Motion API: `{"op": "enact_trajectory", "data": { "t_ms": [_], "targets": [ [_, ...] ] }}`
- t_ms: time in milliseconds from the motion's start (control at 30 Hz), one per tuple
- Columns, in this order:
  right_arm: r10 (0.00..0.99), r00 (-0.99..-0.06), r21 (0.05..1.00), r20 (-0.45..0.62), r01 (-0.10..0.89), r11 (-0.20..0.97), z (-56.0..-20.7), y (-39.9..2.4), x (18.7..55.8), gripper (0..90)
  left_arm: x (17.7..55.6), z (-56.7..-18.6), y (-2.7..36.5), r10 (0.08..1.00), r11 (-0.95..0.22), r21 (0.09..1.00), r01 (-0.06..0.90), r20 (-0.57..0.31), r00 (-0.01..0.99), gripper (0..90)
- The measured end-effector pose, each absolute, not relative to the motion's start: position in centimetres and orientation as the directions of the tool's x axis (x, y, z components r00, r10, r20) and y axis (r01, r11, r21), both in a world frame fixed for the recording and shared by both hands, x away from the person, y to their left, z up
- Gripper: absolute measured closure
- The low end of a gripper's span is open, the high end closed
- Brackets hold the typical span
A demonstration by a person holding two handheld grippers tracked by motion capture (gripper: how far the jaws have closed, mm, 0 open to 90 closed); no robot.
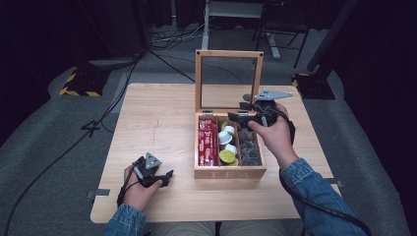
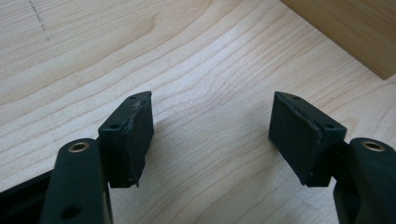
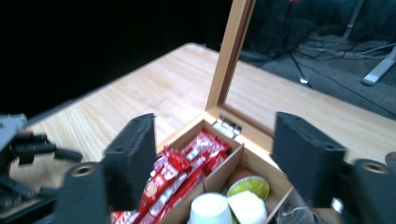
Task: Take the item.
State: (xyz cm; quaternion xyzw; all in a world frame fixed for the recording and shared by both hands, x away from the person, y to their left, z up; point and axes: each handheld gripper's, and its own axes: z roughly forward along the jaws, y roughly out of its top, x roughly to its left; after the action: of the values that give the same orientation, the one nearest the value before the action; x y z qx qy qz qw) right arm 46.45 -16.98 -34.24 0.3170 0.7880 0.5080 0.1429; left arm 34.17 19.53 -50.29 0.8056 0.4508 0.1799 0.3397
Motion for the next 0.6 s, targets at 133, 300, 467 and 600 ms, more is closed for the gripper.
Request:
{"op": "enact_trajectory", "data": {
  "t_ms": [133, 300, 467, 600],
  "targets": [
    [0.621, -0.775, 0.867, 0.118, 0.385, 0.316, -35.2, -15.9, 46.1, 40.9, 34.1, -50.3, 19.6, 0.849, -0.365, 0.708, 0.605, -0.014, 0.528, 30.5],
    [0.588, -0.802, 0.841, 0.103, 0.386, 0.379, -36.5, -13.9, 45.7, 44.8, 34.2, -50.3, 19.6, 0.848, -0.362, 0.706, 0.609, -0.022, 0.530, 29.0],
    [0.575, -0.813, 0.822, 0.091, 0.387, 0.418, -37.3, -12.5, 45.6, 45.5, 34.2, -50.3, 19.6, 0.850, -0.357, 0.707, 0.610, -0.025, 0.526, 28.9],
    [0.577, -0.812, 0.773, 0.089, 0.422, 0.474, -38.3, -11.0, 45.3, 44.6, 34.2, -50.3, 19.6, 0.850, -0.357, 0.707, 0.610, -0.025, 0.527, 28.9]
  ]
}}
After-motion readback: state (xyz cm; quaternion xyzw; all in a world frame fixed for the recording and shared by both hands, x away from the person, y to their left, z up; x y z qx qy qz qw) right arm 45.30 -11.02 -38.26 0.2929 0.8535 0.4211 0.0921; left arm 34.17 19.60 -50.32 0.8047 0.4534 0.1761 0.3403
